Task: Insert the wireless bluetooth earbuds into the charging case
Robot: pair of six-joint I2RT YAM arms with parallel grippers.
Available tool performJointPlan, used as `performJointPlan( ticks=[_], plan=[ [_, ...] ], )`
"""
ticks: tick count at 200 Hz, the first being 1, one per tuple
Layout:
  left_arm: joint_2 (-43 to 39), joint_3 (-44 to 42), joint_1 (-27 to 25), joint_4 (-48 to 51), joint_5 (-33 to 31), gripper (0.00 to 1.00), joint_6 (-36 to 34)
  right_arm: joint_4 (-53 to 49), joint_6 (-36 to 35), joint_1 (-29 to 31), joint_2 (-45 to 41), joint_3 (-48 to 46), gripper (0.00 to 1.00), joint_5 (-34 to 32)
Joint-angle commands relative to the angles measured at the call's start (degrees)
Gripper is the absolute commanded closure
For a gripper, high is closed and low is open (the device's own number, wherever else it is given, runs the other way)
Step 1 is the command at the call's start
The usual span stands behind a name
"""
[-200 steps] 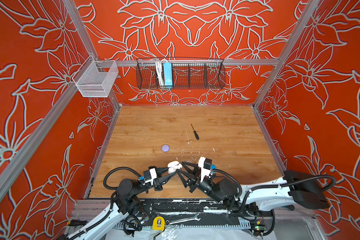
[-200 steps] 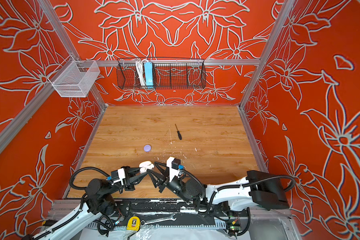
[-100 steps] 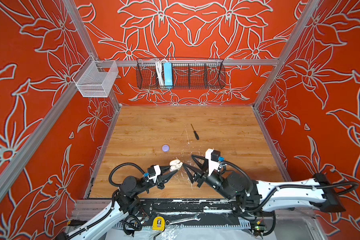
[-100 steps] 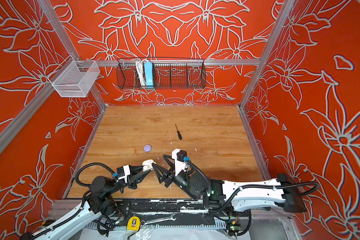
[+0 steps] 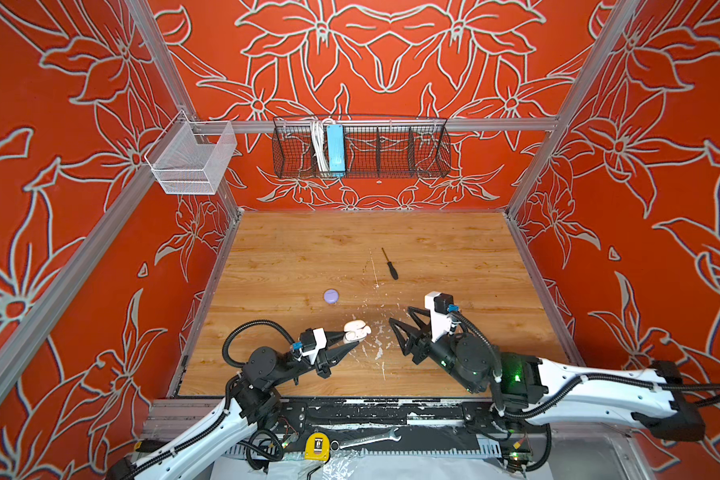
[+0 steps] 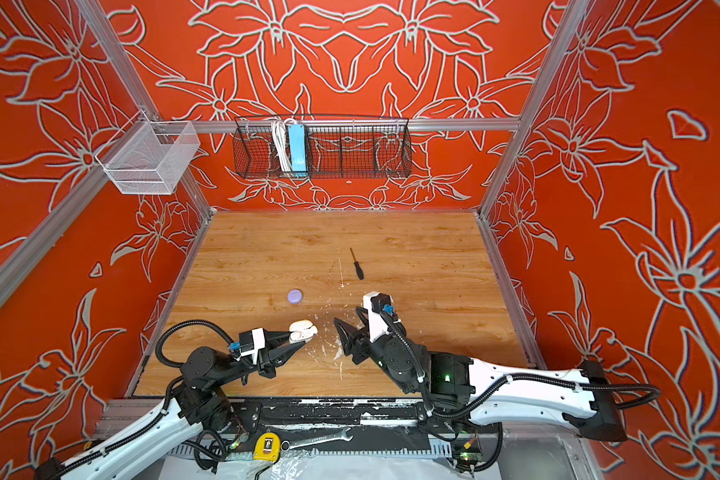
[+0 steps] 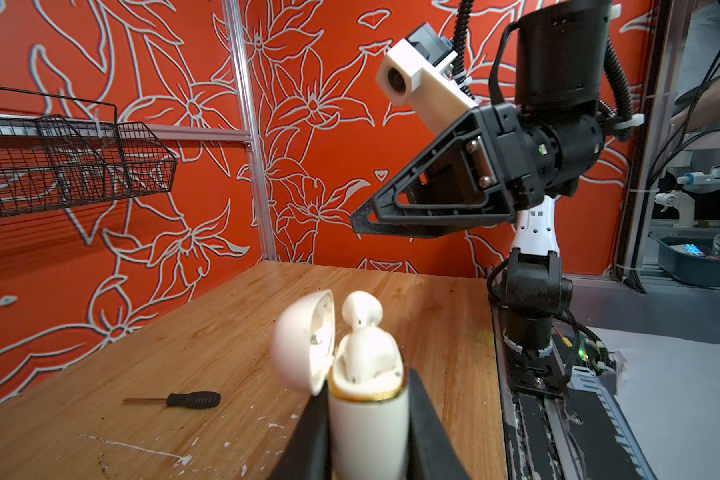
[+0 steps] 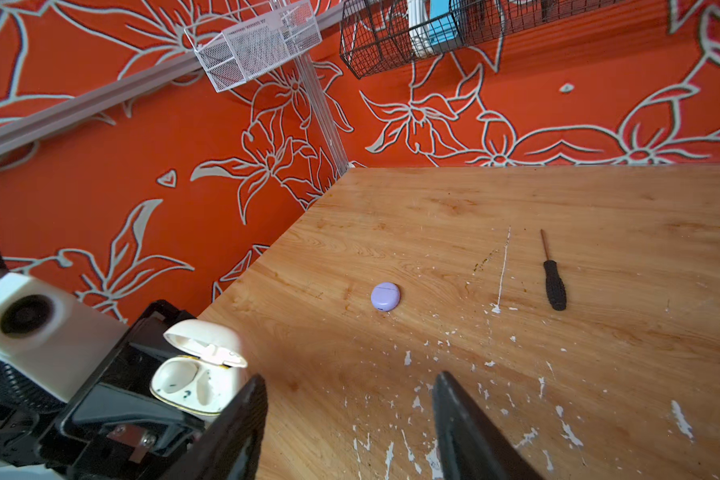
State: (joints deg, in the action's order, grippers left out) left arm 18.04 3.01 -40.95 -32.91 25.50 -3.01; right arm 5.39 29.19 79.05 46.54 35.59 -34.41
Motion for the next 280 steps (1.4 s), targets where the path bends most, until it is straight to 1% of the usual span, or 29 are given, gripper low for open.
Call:
performJointPlan(
  ticks=[1,31,54,81,121,166,200,241,280],
  plan=[
    [-0.09,1.39,-0.41,-2.82,2.08,1.00,-0.51,-0.53,-1.15,-0.12,2.19,0.07,0.37,3.64],
    [-0.68,1.32,-0.44,-2.47,2.37,1.00,-0.98,-0.08,-3.29,-0.19,8.63,3.73,0.42,6.20],
    [-1.08,1.30,-0.45,-2.17,2.40,1.00,-1.28,2.68,-4.40,-0.17,10.96,4.34,0.46,8.71],
    [-1.17,1.39,-0.44,-1.67,1.68,1.00,-1.30,3.84,-4.49,-0.12,10.94,3.87,0.48,9.45],
    [-1.67,1.26,-0.40,-1.26,1.22,1.00,-1.30,2.36,-4.25,-0.12,8.69,2.92,0.49,8.83],
    [-1.26,1.29,-0.44,-1.62,1.32,1.00,-1.21,3.23,-5.21,-0.12,8.34,2.81,0.50,11.02],
    [-1.52,1.21,-0.44,-1.52,1.25,1.00,-1.13,2.84,-5.20,-0.12,8.65,3.16,0.50,10.05],
    [-1.00,1.39,-0.45,-1.42,0.97,1.00,-1.21,4.53,-4.95,-0.12,9.71,3.93,0.53,14.77],
    [-1.08,1.47,-0.40,-1.13,0.87,1.00,-1.30,5.25,-4.49,-0.12,12.37,5.61,0.55,16.44]
  ],
)
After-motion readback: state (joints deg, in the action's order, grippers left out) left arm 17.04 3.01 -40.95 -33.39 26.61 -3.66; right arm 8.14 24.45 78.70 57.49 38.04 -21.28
